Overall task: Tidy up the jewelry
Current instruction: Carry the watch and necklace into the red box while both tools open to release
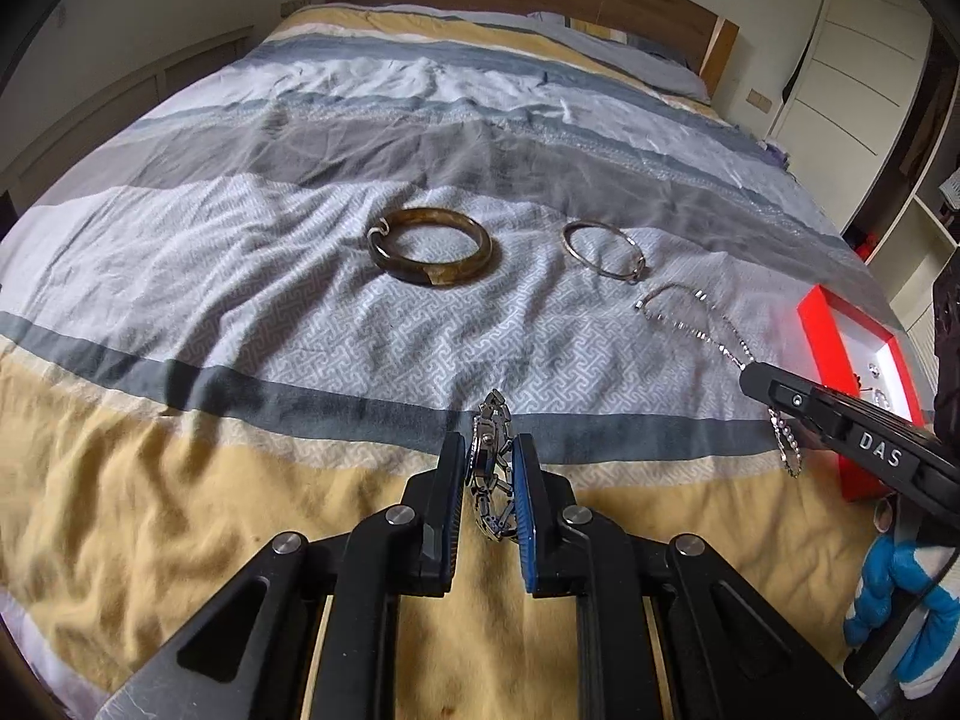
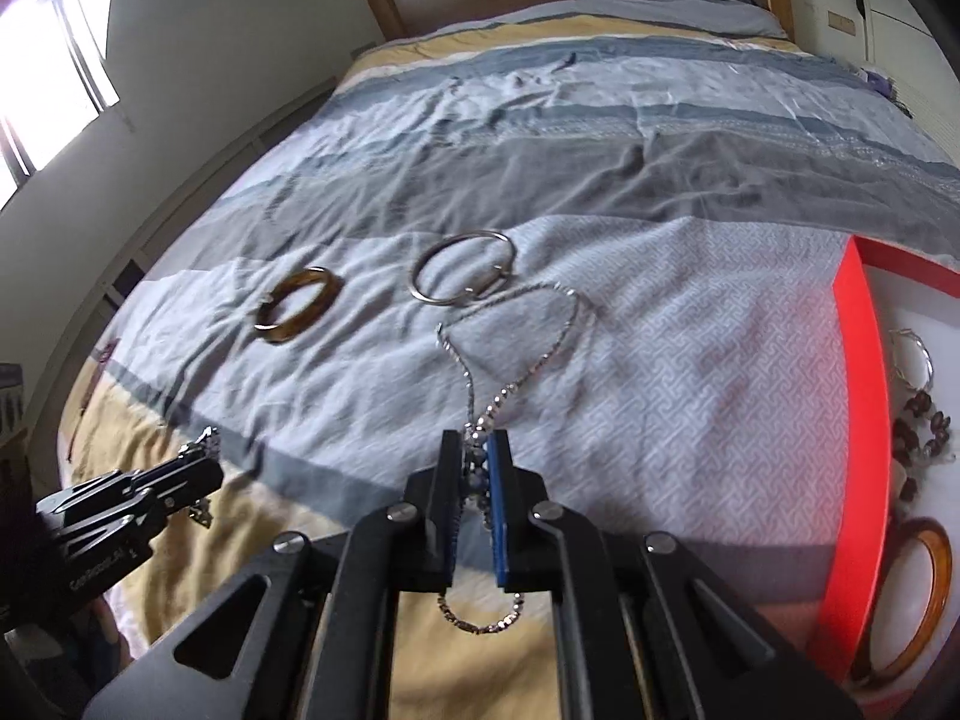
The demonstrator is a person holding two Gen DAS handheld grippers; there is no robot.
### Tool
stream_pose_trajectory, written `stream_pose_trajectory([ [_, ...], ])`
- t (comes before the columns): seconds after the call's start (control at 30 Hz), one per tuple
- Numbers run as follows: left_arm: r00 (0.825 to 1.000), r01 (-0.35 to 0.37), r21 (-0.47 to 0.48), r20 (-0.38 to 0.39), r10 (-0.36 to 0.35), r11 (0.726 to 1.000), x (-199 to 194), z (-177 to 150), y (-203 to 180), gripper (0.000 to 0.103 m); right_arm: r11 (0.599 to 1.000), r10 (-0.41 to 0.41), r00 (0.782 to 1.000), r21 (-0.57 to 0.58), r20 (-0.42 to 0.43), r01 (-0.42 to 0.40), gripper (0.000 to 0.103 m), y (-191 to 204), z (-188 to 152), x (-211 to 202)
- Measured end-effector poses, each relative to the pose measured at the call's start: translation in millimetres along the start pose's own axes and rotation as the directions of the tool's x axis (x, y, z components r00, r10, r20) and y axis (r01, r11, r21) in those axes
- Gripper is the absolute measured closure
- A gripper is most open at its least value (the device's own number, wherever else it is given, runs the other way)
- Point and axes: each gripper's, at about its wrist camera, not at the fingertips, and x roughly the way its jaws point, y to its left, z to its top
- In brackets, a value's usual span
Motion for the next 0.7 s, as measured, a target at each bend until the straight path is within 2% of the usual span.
stream_pose_trajectory([
  [0.33,0.996,-0.001,0.028,0.089,-0.002,1.000,-68,-9,-9,0.088,0.998,0.056,0.995,-0.030,0.087,-0.053,0.095,40,-14,-78],
  [0.7,0.980,0.059,0.099,0.182,-0.077,0.993,-137,-15,-48,0.088,0.998,0.036,0.971,-0.061,0.235,-0.022,0.096,53,-25,-180],
])
